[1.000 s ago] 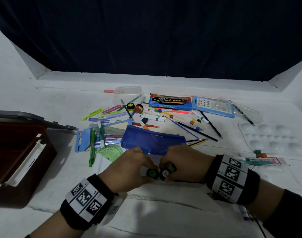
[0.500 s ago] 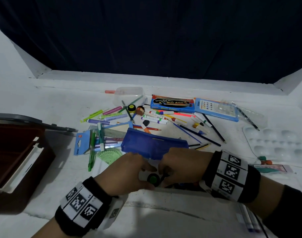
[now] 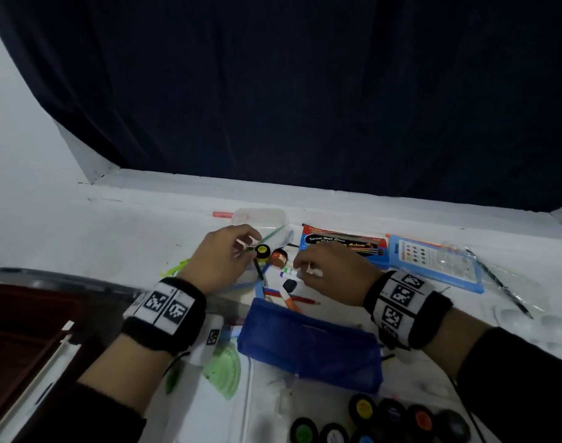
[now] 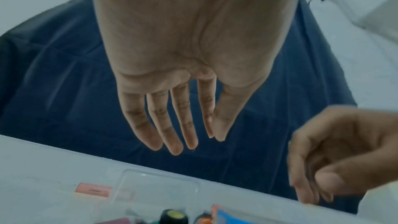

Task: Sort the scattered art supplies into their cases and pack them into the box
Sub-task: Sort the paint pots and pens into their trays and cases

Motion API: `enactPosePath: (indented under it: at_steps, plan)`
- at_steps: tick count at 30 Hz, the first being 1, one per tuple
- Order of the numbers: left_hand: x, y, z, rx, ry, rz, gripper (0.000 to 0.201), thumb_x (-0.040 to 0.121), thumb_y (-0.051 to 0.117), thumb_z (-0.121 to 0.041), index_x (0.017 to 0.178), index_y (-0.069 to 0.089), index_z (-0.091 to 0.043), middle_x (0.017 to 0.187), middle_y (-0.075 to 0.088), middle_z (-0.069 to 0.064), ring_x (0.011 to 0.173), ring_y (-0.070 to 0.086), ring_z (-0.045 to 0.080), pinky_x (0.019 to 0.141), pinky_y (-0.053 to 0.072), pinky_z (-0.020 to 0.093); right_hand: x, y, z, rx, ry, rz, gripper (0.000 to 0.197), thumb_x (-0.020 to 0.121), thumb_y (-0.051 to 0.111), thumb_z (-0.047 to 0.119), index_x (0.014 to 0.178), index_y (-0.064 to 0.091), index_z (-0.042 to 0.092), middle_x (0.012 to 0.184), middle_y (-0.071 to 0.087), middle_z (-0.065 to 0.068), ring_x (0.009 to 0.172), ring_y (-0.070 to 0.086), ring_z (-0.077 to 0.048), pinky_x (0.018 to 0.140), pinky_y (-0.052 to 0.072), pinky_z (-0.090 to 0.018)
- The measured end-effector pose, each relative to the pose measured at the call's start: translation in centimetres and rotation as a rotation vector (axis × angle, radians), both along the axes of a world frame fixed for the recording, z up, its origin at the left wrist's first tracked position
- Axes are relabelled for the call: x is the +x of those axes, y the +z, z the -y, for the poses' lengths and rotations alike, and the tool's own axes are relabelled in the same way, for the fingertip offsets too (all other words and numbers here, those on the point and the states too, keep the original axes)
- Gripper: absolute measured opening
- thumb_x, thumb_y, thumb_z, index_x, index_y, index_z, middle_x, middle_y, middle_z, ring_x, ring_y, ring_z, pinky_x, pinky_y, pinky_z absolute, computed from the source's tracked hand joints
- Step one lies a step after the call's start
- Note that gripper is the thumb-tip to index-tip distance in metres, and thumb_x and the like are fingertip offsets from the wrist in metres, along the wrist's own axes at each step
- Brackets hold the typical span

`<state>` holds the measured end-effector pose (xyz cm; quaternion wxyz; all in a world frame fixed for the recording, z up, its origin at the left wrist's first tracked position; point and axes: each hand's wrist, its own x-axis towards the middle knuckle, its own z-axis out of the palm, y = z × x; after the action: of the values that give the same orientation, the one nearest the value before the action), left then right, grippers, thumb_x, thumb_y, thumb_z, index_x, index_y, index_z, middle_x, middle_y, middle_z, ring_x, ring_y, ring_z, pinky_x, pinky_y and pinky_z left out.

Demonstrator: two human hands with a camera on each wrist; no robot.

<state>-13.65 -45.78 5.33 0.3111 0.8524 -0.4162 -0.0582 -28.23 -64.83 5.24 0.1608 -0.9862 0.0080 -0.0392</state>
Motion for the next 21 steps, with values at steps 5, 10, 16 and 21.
enactPosePath:
  at_steps: [5,10,16,21]
  plan:
    - [4.3,-2.5,4.3,0.301,-0.032,0.038,0.030,0.092,0.065,-0.019,0.121,0.061,-0.023,0.119,0.060,0.007,0.108,0.059,0.026,0.093,0.048,0.034,4.4,-2.0,0.9,-0.116,0.040,-0.074,0.033,0.094,0.054,0.019,0.127,0.057,0.023,0.127,0.059,0.002,0.118,0.049,-0.019,0.098,0.044,-0.038]
    - [6.2,-4.3,5.8,0.374,-0.066,0.036,0.019,0.085,0.069,-0.019,0.104,0.065,-0.023,0.106,0.069,0.002,0.098,0.063,0.024,0.087,0.050,0.034,6.8,-3.6,1.4,-0.107,0.064,-0.167,0.032,0.094,0.055,0.016,0.125,0.054,0.020,0.128,0.059,-0.002,0.118,0.053,-0.024,0.094,0.048,-0.042]
    - [6.6,-4.8,6.7,0.377,-0.039,0.056,0.021,0.078,0.073,-0.020,0.093,0.059,-0.026,0.097,0.066,-0.002,0.089,0.060,0.020,0.080,0.052,0.034,7.8,-4.7,1.1,-0.259,0.067,-0.156,0.036,0.096,0.056,0.029,0.129,0.050,0.018,0.124,0.053,-0.004,0.113,0.050,-0.026,0.085,0.049,-0.042]
    - [6.0,-4.3,6.7,0.369,-0.050,0.069,0.022,0.079,0.072,-0.019,0.096,0.059,-0.022,0.100,0.065,0.000,0.093,0.060,0.023,0.081,0.051,0.035,6.9,-4.0,1.2,-0.185,0.081,-0.112,0.014,0.096,0.055,0.020,0.109,0.054,0.016,0.109,0.060,-0.004,0.101,0.058,-0.025,0.082,0.049,-0.041]
